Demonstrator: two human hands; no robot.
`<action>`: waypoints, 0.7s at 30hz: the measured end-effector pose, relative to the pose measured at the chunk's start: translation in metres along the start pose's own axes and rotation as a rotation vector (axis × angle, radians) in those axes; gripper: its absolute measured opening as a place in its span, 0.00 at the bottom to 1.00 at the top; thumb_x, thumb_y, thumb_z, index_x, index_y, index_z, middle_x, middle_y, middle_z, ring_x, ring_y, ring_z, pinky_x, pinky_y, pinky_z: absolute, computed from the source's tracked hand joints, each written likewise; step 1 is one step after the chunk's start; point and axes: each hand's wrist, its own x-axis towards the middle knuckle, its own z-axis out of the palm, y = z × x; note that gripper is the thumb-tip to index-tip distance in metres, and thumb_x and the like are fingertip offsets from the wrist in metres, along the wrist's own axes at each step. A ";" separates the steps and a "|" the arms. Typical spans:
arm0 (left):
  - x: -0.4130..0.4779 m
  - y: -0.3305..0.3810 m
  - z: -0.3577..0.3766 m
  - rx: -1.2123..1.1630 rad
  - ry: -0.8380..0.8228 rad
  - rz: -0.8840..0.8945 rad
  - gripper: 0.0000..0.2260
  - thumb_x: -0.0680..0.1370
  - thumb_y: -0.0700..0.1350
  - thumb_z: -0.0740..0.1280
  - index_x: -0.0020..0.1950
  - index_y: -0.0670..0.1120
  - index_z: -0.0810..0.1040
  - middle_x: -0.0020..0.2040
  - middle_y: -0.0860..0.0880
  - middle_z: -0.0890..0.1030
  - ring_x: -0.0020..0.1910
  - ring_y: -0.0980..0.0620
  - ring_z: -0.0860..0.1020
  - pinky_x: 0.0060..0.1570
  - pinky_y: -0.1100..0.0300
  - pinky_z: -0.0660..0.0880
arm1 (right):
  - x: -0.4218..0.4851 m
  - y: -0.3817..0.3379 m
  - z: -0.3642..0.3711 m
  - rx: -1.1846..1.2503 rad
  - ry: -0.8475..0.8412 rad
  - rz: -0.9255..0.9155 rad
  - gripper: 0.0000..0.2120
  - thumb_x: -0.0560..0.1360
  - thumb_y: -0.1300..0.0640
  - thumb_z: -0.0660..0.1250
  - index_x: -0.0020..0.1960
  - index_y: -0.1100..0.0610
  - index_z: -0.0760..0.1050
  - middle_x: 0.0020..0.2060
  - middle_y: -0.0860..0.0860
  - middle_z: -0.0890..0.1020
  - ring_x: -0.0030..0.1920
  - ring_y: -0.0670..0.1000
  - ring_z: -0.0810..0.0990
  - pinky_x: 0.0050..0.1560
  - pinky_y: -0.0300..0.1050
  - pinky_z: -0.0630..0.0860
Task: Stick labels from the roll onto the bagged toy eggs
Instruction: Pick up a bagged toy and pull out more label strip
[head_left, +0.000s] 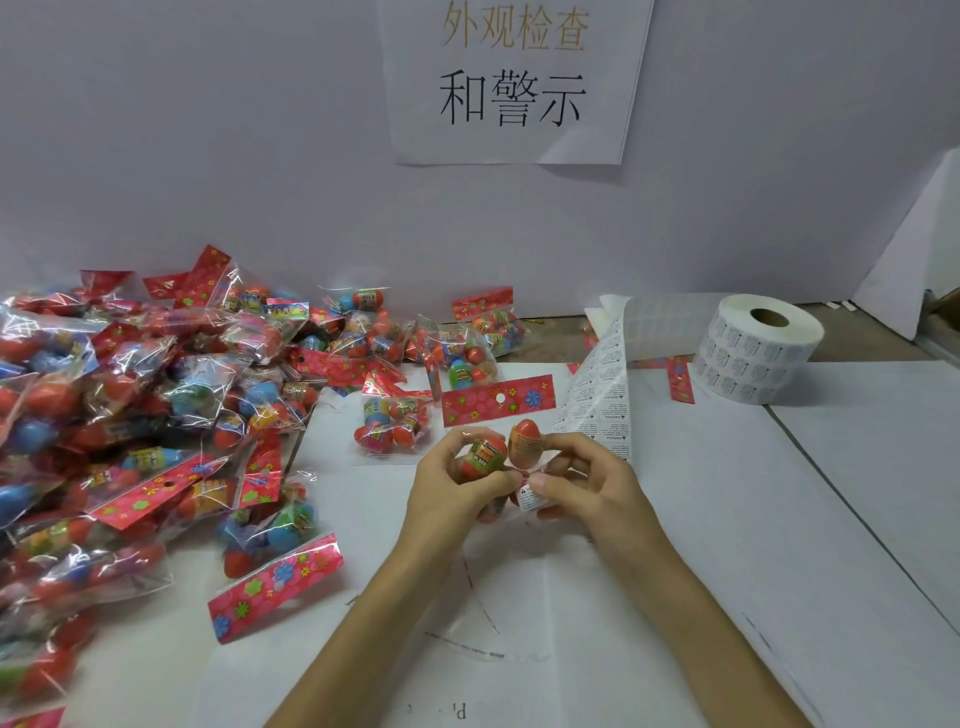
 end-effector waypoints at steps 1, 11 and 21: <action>0.000 0.000 0.001 -0.009 -0.004 -0.003 0.14 0.73 0.34 0.77 0.56 0.46 0.82 0.45 0.39 0.85 0.37 0.51 0.82 0.37 0.58 0.80 | 0.000 -0.001 -0.001 0.007 0.004 0.001 0.14 0.75 0.69 0.72 0.56 0.54 0.82 0.36 0.52 0.78 0.39 0.49 0.84 0.39 0.43 0.81; 0.000 0.001 0.001 -0.072 0.021 -0.021 0.10 0.75 0.40 0.76 0.55 0.43 0.83 0.48 0.41 0.86 0.44 0.47 0.84 0.49 0.49 0.82 | 0.001 0.000 0.001 0.065 0.018 0.037 0.09 0.78 0.61 0.70 0.55 0.50 0.83 0.44 0.59 0.83 0.43 0.53 0.87 0.39 0.45 0.82; 0.002 0.000 0.000 -0.094 0.020 -0.039 0.10 0.76 0.43 0.75 0.57 0.44 0.83 0.50 0.43 0.87 0.49 0.43 0.86 0.53 0.46 0.83 | 0.001 -0.002 0.000 0.019 0.010 0.088 0.09 0.76 0.56 0.73 0.56 0.55 0.81 0.41 0.56 0.86 0.37 0.58 0.86 0.38 0.46 0.82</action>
